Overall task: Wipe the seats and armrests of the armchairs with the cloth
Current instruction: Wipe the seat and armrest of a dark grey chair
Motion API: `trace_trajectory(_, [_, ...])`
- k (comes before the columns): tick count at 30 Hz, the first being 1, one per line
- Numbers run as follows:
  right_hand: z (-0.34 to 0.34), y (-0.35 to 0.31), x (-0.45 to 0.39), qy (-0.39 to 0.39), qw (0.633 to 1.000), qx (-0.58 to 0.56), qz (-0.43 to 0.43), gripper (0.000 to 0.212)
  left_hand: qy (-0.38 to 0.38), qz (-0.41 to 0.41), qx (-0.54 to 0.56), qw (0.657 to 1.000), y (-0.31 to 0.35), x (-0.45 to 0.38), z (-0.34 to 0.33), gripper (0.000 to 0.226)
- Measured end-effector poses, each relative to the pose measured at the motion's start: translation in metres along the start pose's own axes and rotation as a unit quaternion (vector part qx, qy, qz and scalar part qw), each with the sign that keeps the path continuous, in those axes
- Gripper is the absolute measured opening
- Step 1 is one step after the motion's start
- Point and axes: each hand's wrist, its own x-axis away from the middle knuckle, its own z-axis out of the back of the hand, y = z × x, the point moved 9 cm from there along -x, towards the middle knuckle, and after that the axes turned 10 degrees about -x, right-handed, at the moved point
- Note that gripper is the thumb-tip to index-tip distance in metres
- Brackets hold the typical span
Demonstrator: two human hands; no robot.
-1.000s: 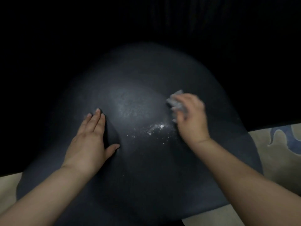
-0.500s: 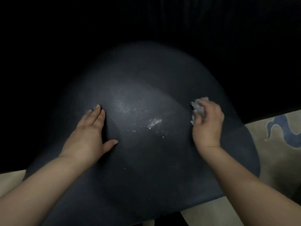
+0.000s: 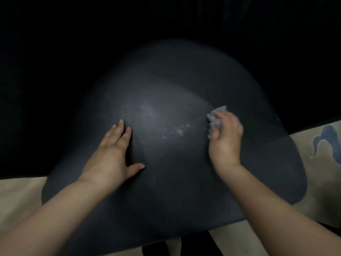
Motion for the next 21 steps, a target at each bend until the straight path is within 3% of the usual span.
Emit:
trace_trajectory(3, [-0.064, -0.054, 0.032, -0.11, 0.99, -0.024, 0.086, 0.029, -0.001, -0.007, 0.0, 1.0, -0.002, 0.003, 0.0, 0.105])
trace_trajectory(6, [-0.1, -0.085, 0.053, -0.232, 0.956, -0.023, 0.178, 0.036, 0.002, -0.019, 0.0, 1.0, -0.006, 0.007, 0.0, 0.094])
trace_trajectory(7, [-0.095, -0.08, 0.043, -0.229, 0.956, -0.018, 0.182, 0.036, 0.0, -0.025, 0.0, 1.0, -0.007, 0.008, -0.001, 0.092])
trace_trajectory(11, [-0.046, -0.034, -0.006, -0.075, 0.996, 0.009, 0.052, 0.035, 0.008, -0.024, 0.006, 1.0, -0.017, 0.014, -0.002, 0.087])
trace_trajectory(14, [-0.076, -0.065, 0.032, -0.122, 0.986, -0.002, 0.113, 0.032, 0.02, -0.012, 0.012, 1.0, -0.019, 0.017, -0.004, 0.085])
trace_trajectory(18, [-0.115, -0.111, 0.096, -0.275, 0.921, -0.035, 0.274, 0.03, 0.043, 0.025, 0.028, 0.998, -0.028, 0.024, -0.006, 0.081])
trace_trajectory(19, [-0.108, -0.105, 0.085, -0.267, 0.925, -0.034, 0.27, 0.031, 0.048, 0.035, 0.032, 0.998, -0.031, 0.027, -0.007, 0.08])
trace_trajectory(21, [-0.076, -0.07, 0.042, -0.17, 0.969, -0.024, 0.179, 0.03, 0.054, 0.054, 0.039, 0.996, -0.039, 0.032, -0.009, 0.079])
